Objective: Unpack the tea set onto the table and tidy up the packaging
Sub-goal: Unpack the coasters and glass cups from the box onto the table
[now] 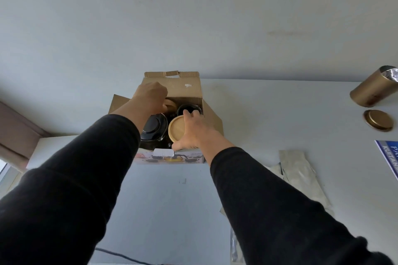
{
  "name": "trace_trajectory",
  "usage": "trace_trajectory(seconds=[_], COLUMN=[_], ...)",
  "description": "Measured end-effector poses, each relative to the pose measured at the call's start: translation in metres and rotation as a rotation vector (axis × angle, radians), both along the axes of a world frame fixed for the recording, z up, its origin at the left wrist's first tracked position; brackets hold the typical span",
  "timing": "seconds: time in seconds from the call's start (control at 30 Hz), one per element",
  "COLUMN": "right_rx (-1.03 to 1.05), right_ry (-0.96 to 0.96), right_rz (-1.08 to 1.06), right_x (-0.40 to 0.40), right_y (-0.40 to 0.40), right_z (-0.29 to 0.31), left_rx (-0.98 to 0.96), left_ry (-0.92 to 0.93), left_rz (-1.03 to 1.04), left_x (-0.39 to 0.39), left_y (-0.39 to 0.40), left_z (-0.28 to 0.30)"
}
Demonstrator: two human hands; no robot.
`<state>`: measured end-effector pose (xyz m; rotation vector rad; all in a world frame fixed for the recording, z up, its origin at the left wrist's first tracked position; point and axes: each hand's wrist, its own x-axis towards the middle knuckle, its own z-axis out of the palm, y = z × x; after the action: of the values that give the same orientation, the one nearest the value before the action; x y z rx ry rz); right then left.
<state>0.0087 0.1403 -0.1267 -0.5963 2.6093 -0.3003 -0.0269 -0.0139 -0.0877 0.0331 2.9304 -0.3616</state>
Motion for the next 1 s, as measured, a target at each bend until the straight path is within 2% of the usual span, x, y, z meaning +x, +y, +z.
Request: trace_trajectory(seconds=[0.1,0.2,0.4,0.67,0.87,1.0], right_rx=[0.009,0.012,0.011,-0.075,-0.058,-0.014], right_ry=[0.02,0.037,0.096,0.153,0.18,0.185], right_rz=[0.001,0.012,0.013,-0.089,-0.232,-0.362], right_x=[0.001,0.002,0.001,0.003,0.001,-0.008], right_y=[-0.001,-0.003,-0.002,0.006,0.057,0.109], right_z=[0.001,0.001,0.009,0.045,0.076,0.082], left_rx=[0.076,0.2,0.487,0.727,1.058,1.195], left_ry=[0.079,0.085,0.102,0.28,0.175,0.114], left_rz=[-0.019,0.012,0.228,0.423,0.557,0.597], left_x=[0.001,0.005,0.019,0.018,0.006,-0.004], left_y=[-0.01,-0.023,-0.036,-0.019,0.026,0.078], left_z=[0.001,0.003,0.014,0.045,0.052,0.047])
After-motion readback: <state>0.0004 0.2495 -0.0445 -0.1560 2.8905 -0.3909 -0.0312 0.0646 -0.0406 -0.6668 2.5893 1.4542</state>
